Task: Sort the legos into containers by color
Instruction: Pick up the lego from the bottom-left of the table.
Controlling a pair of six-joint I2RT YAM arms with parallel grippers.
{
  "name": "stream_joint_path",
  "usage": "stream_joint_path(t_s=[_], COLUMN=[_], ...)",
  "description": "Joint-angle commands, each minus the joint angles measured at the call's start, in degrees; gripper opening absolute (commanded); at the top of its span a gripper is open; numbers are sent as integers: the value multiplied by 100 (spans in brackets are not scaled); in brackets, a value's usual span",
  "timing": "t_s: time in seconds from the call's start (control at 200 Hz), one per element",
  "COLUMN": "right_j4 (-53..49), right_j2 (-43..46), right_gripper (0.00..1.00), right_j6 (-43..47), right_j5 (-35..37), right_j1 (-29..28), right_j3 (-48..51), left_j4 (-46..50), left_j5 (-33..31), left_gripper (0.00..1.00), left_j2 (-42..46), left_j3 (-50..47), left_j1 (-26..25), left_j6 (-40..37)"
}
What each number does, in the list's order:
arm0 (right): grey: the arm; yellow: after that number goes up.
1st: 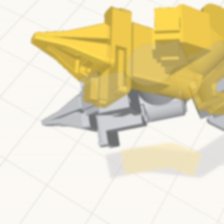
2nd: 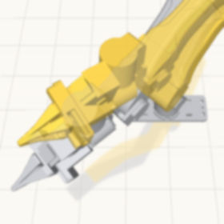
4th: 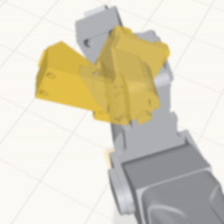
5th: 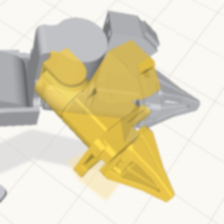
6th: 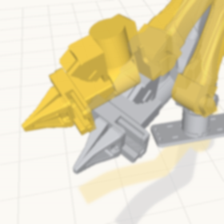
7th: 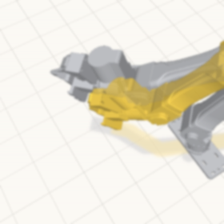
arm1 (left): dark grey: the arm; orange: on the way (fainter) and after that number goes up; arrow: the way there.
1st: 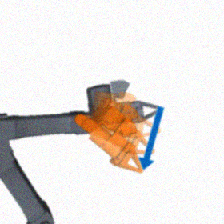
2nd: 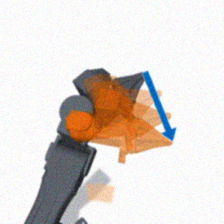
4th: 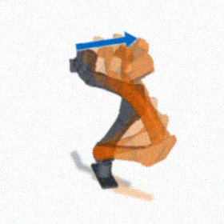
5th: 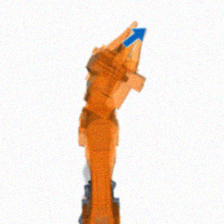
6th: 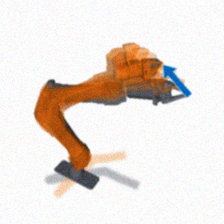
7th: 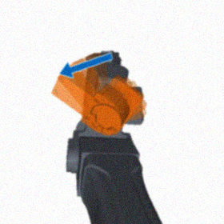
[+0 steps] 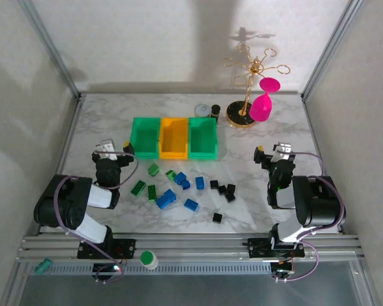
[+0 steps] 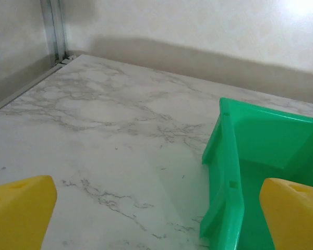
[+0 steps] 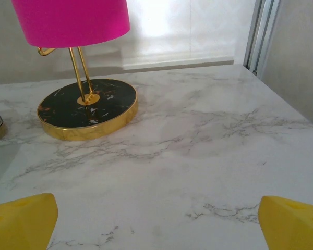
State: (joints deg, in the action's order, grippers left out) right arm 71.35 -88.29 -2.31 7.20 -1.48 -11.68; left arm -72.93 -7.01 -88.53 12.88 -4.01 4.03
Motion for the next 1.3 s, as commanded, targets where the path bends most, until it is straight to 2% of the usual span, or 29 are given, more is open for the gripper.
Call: stream_joint_path(t_s=[0.0,0.986,1.121,1.297], right_j4=[195,188,232,-1109], right_j2=[-13,75,499,1346], right_gripper=[99,99,99,99], right_j6=[55,68,22,-123], right_j5=[-79,-122,15,398], right_j1=[19,19,20,22], right_j3=[-97,-66,133,-247], left_j4=[62,1,690,1642], left_j5=[94,-18,-264,-330], left_gripper=[99,99,99,99], left_j2=[55,94,610,1487], left_j3=[85,43,188,293], left_j1=[45,21,-134,-144], left_j6=[-81,-91,-170,37])
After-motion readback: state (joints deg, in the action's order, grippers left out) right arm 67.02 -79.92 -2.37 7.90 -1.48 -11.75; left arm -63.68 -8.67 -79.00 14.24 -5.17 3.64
